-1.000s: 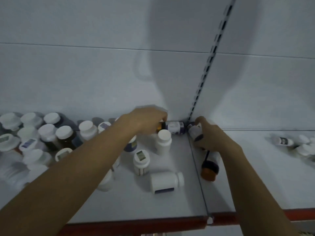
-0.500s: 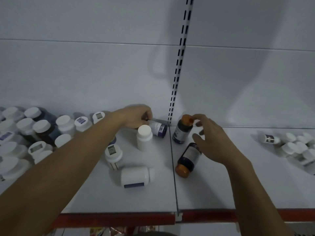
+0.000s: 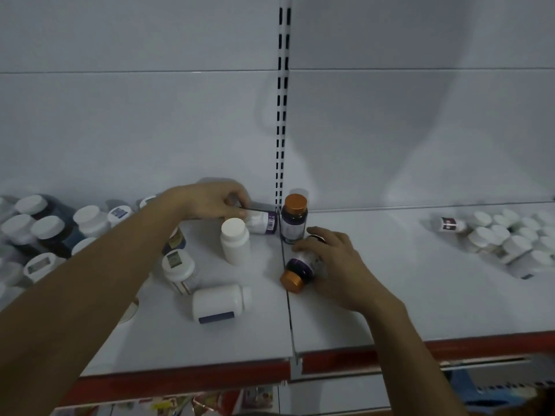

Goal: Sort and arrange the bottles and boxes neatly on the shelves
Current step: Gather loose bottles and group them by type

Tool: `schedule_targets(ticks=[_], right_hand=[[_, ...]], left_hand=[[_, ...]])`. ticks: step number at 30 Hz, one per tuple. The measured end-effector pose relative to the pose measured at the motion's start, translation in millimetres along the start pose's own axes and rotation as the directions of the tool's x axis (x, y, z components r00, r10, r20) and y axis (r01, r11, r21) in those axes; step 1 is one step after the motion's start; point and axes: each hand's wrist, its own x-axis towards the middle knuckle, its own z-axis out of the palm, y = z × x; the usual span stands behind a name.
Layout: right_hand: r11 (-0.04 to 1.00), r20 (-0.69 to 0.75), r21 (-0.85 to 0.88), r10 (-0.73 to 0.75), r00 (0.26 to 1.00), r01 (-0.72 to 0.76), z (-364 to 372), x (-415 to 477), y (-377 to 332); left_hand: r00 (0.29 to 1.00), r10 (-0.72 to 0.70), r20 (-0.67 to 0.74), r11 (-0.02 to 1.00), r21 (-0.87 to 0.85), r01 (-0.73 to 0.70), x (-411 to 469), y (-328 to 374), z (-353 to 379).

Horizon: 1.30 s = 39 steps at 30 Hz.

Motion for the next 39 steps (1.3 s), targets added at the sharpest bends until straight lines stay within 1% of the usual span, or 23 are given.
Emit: schedule_targets(ticks=[1,3,5,7,10,14,16,17,19,20,21,22,23,24,26,27,28,29,31,33,34,36,39], right_hand=[[1.0,-0.062,-0.02,0.001,0.998,-0.003,2.1,-0.5,1.6],[0.999,-0.184,-0.036,0.008,0.983,-0.014,4.5,-1.3,6.3],[0.997,-0.276,0.074,0.038,0.96,-0.019,6.7,-1.6,9.9],[0.973,-0.313,0.229,0.079,0.946,-0.006,7.8,-1.0,10.3],[0.925,-0.251,0.379,0.142,0.957,-0.038,8.4,2.9,5.0],[0.893,-0.197,0.439,0.199,0.96,-0.095,10.6,4.2,2.3],[0.885,-0.192,0.453,0.21,0.959,-0.103,11.5,1.7,4.1],[0.881,-0.181,0.46,0.218,0.959,-0.113,12.6,-0.1,5.1],[0.874,-0.165,0.465,0.242,0.956,-0.141,16.5,-3.1,7.8],[0.872,-0.168,0.464,0.257,0.952,-0.154,18.4,-3.5,9.3],[0.873,-0.18,0.461,0.271,0.946,-0.162,19.4,-2.3,11.0],[0.874,-0.197,0.457,0.28,0.939,-0.165,20.0,-0.4,12.2],[0.878,-0.212,0.451,0.282,0.936,-0.163,20.5,2.3,12.7],[0.883,-0.22,0.442,0.277,0.935,-0.157,21.1,4.8,12.2],[0.892,-0.228,0.427,0.262,0.938,-0.146,23.8,8.3,10.1],[0.896,-0.235,0.421,0.256,0.938,-0.14,25.2,8.7,9.3],[0.899,-0.241,0.416,0.252,0.937,-0.134,26.1,8.5,8.4],[0.901,-0.245,0.414,0.247,0.937,-0.129,26.1,8.4,7.5],[0.9,-0.232,0.415,0.242,0.942,-0.129,25.6,8.5,6.3],[0.891,-0.212,0.434,0.242,0.947,-0.131,24.7,7.3,5.6],[0.885,-0.204,0.446,0.242,0.949,-0.13,23.9,5.3,5.6],[0.874,-0.18,0.468,0.238,0.954,-0.129,20.7,-1.5,6.0],[0.861,-0.106,0.482,0.241,0.965,-0.162,10.6,-19.3,9.4]], left_hand=[[0.998,0.016,-0.061,0.999,0.034,-0.014,-3.5,2.5,-5.7],[0.983,0.047,-0.178,0.982,0.19,-0.013,-9.2,9.0,-14.5],[0.971,0.082,-0.223,0.962,0.273,-0.019,-12.5,18.7,-14.5],[0.971,0.1,-0.219,0.96,0.276,-0.037,-11.6,27.6,-7.9],[0.966,0.117,-0.231,0.968,0.246,-0.058,-8.4,38.6,0.9],[0.949,0.104,-0.296,0.955,0.295,-0.012,-22.0,50.0,1.8],[0.908,0.15,-0.39,0.942,0.335,-0.011,-39.7,52.7,3.7],[0.874,0.197,-0.445,0.942,0.331,-0.044,-52.1,55.2,6.4],[0.795,0.326,-0.511,0.932,0.314,-0.18,-79.8,62.5,16.6],[0.778,0.39,-0.492,0.913,0.317,-0.257,-93.6,65.5,23.6],[0.788,0.444,-0.427,0.887,0.336,-0.317,-105.7,67.2,31.5],[0.821,0.463,-0.333,0.867,0.362,-0.342,-115.1,67.7,41.0],[0.867,0.439,-0.236,0.859,0.392,-0.329,-121.2,66.2,52.1],[0.91,0.386,-0.155,0.854,0.433,-0.288,-124.2,62.8,63.7],[0.976,0.211,-0.051,0.829,0.538,-0.151,-125.8,52.6,85.7],[0.991,0.129,-0.022,0.81,0.579,-0.092,-125.6,47.2,97.2],[0.996,0.086,-0.014,0.791,0.609,-0.06,-124.8,41.6,107.8],[0.996,0.087,-0.035,0.779,0.626,-0.047,-124.1,36.7,115.6],[0.974,0.17,-0.152,0.81,0.584,-0.05,-121.1,27.3,123.5],[0.909,0.239,-0.341,0.922,0.374,-0.102,-116.0,22.6,128.6],[0.872,0.218,-0.438,0.966,0.221,-0.13,-113.6,23.8,131.9],[0.813,0.137,-0.566,0.986,0.002,-0.165,-107.5,30.4,145.2],[0.748,0.041,-0.662,0.974,-0.14,-0.177,-99.2,40.4,170.6]])
